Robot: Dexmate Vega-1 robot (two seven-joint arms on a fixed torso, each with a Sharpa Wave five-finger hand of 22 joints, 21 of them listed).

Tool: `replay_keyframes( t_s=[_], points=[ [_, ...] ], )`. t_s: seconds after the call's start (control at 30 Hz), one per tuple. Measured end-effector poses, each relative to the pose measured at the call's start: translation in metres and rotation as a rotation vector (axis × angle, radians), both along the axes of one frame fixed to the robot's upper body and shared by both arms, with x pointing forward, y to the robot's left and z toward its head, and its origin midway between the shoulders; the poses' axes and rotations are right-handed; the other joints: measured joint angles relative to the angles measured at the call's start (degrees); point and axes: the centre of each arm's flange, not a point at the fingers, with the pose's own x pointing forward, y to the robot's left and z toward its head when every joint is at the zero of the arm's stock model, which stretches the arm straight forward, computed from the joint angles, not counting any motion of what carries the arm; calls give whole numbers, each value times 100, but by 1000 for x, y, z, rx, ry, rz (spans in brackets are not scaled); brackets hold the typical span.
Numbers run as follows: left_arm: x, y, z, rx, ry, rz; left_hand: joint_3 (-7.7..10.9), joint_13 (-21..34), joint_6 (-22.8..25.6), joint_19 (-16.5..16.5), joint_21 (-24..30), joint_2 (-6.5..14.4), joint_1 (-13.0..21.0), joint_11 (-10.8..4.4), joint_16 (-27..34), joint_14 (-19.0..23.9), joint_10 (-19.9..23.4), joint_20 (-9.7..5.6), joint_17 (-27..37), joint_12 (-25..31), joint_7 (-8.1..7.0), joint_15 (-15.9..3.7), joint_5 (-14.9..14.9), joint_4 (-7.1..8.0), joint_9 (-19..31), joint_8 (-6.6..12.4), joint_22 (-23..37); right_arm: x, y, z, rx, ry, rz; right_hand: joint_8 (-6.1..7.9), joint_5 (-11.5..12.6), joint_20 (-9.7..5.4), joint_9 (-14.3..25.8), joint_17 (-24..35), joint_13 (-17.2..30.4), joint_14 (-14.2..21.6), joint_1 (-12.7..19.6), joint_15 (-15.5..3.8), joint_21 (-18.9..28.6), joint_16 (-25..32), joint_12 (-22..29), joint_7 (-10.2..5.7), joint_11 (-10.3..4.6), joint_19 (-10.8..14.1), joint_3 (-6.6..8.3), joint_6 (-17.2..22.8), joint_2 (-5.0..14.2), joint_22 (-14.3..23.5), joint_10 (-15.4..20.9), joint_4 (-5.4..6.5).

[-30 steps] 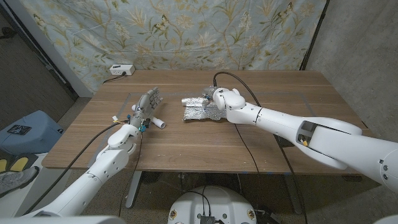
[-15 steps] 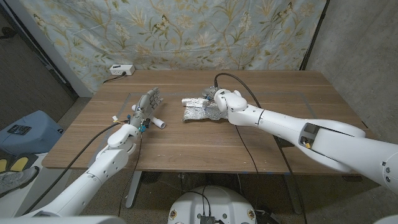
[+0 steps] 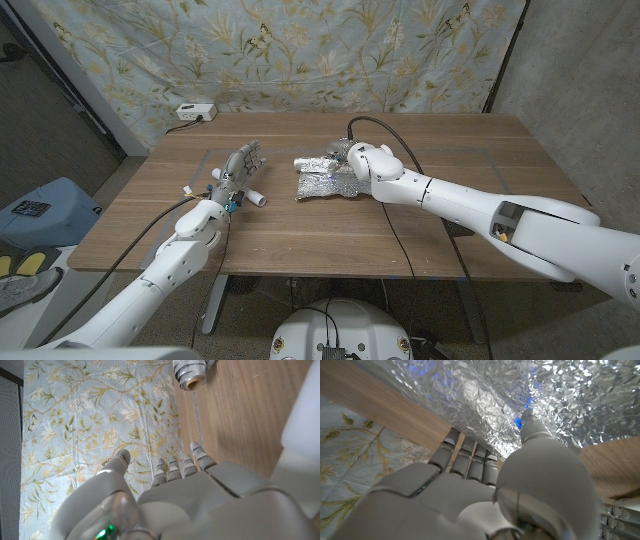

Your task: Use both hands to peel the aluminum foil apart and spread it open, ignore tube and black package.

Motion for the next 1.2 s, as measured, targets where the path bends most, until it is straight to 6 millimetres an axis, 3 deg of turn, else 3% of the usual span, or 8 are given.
replay_keyframes(
  t_s=[1.2],
  points=[
    [-4, -25, 8, 15, -4, -13, 41, -1, 112, 92, -21, 0, 0, -10, 0, 117, 133, 10, 14, 21, 29, -17, 0, 7, 0, 0, 0, -16, -28, 23, 47, 30, -28, 22, -1, -9, 107, 108, 219, 92, 156, -31, 0, 21, 253, 41, 14, 51, 0, 164, 35, -1, 32, 0]
  ],
)
